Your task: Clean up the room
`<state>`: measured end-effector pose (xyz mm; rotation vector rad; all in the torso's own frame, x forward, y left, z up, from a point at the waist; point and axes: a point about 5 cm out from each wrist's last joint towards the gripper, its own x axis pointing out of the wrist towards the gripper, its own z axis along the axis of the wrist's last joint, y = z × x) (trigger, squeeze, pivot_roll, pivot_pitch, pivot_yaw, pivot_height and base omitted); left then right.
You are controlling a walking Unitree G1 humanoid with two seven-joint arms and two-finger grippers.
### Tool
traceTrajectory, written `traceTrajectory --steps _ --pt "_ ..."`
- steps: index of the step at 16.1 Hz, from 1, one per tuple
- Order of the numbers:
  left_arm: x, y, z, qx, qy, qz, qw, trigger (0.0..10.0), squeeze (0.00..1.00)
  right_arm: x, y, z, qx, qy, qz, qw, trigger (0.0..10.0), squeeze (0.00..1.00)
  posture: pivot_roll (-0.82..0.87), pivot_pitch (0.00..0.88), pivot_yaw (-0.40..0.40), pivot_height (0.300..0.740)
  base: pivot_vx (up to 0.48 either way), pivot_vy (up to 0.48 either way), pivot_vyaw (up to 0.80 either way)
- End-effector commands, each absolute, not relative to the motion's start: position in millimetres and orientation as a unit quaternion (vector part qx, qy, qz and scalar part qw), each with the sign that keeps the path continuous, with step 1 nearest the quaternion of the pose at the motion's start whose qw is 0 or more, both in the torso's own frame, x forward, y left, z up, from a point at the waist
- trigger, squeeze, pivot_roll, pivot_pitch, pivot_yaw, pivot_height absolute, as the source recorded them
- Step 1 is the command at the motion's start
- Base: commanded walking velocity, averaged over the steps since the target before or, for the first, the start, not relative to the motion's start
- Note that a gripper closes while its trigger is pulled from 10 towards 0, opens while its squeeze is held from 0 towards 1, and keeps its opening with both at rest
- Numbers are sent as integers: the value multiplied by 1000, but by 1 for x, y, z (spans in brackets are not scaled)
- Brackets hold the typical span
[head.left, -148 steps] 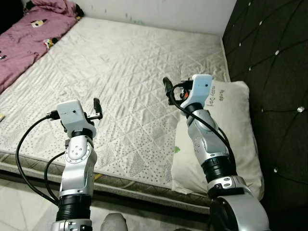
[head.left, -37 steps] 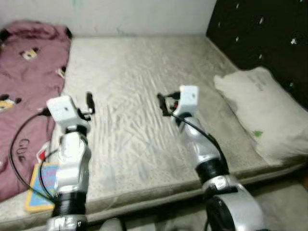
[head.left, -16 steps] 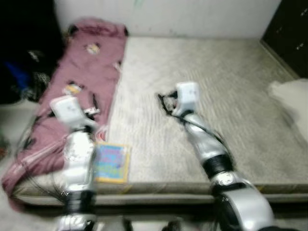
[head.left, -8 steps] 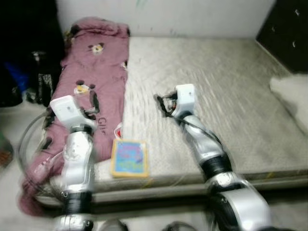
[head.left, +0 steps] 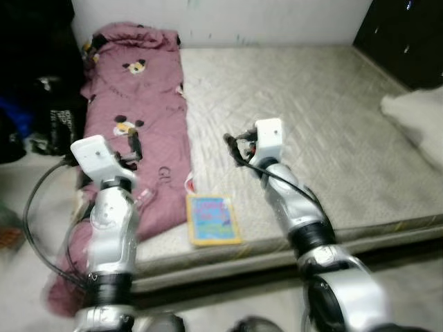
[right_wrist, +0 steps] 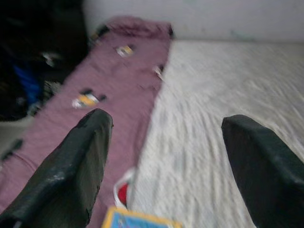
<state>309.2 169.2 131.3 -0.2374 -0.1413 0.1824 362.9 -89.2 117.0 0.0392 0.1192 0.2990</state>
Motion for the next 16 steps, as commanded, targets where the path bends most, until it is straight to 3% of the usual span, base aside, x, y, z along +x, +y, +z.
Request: traceTrajectory --steps 1,9,16 --pt "312 170 133 -108 -72 92 987 10000 0 366 -90 123 19 50 144 988 10000 0 -37 0 -52 740 0 0 0" --pt "304 182 128 -81 -62 94 990 10000 0 362 -97 118 20 54 132 990 10000 0 -20 0 -68 740 0 0 0" --pt "267 186 108 40 -11 4 999 10000 0 348 -114 119 35 26 90 995 10000 0 -2 11 -74 740 0 0 0"
